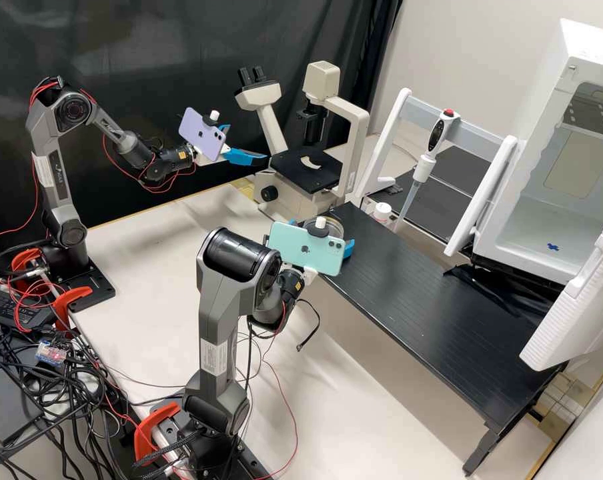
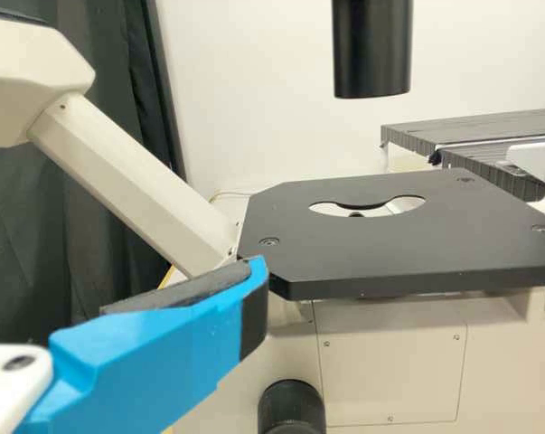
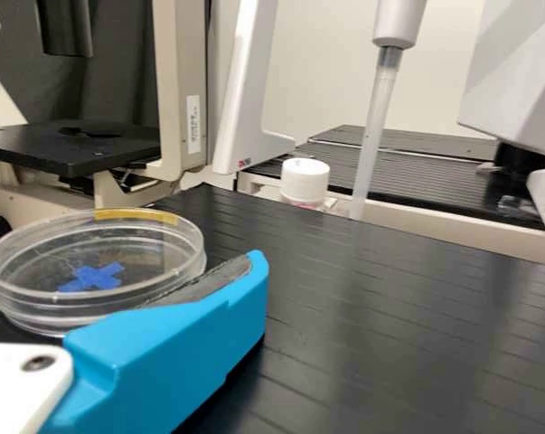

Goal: Move the petri dish to the incubator

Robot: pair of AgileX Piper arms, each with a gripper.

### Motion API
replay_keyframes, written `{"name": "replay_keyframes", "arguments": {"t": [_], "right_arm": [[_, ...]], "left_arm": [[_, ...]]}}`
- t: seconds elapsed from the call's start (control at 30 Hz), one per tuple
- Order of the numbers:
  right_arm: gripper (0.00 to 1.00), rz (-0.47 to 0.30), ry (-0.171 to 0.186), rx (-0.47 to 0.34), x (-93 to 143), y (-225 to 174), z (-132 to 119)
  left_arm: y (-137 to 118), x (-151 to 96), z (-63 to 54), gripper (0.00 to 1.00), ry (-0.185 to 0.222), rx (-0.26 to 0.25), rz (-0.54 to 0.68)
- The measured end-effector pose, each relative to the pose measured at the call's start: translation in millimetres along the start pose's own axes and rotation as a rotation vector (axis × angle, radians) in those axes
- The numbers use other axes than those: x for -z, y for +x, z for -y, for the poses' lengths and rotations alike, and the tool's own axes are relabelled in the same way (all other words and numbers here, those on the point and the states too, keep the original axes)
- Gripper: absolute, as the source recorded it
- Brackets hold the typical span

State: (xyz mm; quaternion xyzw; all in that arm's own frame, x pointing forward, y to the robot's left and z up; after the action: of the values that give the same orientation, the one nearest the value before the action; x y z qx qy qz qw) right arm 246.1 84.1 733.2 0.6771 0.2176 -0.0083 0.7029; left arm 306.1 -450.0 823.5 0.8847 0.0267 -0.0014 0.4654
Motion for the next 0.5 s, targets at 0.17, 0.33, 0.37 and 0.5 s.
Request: {"name": "replay_keyframes", "arguments": {"t": [0.17,0.33,0.37,0.5], "right_arm": [[0.00,-0.005,0.003,-0.001,0.5,1.9,-1.7],[0.00,0.005,0.011,0.007,-0.9,1.8,-1.5],[0.00,0.007,0.009,0.016,-1.0,2.2,-0.9],[0.00,0.004,0.007,0.011,-1.0,5.3,-4.5]], "left_arm": [[0.0,0.0,0.0,1.00,0.000,0.000,0.000],[0.0,0.0,0.0,1.00,0.000,0.000,0.000],[0.0,0.0,0.0,1.00,0.000,0.000,0.000],[0.0,0.0,0.0,1.00,0.000,0.000,0.000]]}}
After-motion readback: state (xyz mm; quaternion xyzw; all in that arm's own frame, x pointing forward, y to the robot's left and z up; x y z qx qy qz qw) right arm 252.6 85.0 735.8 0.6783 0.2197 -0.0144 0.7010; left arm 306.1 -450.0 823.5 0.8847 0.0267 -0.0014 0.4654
